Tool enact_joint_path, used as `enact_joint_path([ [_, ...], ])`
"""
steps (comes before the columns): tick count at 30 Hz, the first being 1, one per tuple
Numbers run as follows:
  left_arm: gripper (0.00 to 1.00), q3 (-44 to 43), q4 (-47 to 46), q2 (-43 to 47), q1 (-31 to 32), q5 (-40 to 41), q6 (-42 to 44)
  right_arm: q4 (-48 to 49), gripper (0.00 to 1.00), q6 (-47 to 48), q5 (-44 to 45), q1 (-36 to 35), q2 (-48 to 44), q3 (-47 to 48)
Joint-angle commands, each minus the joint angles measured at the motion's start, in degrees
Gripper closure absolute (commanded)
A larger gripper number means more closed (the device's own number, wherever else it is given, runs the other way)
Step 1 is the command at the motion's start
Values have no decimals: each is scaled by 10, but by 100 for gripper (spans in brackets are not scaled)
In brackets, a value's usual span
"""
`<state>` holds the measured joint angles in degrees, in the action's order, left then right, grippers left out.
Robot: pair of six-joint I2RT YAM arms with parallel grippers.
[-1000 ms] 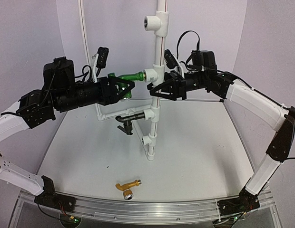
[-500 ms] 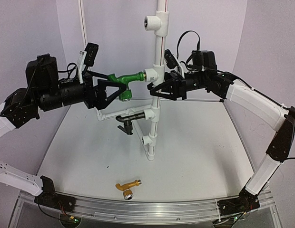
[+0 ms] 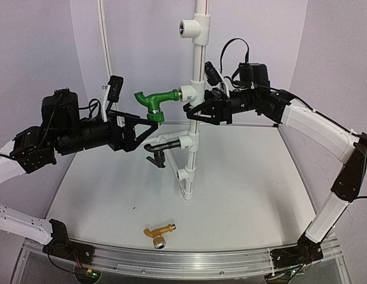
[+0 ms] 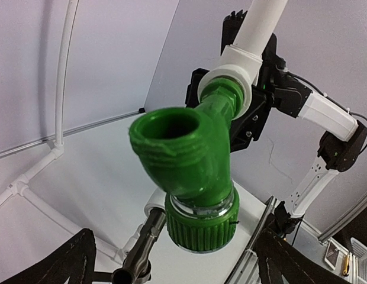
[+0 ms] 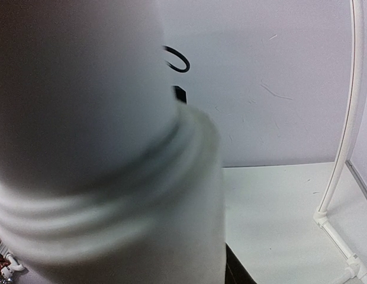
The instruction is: Install the water faucets
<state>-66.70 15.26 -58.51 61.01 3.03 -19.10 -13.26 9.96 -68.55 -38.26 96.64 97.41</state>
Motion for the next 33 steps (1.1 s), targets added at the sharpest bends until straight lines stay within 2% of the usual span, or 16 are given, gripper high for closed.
enact_joint_path([
  [1,6,2,-64,-14,-4,2,-22,-18,100,-42,-18,4,-20,-6],
  [22,11,59,-109,-5,-67,10,-29,-18,100,-50,-31,3,-24,-6],
  [33,12,82,-157,-11,-144,-53,-62,-18,100,-47,-36,3,-24,-14],
])
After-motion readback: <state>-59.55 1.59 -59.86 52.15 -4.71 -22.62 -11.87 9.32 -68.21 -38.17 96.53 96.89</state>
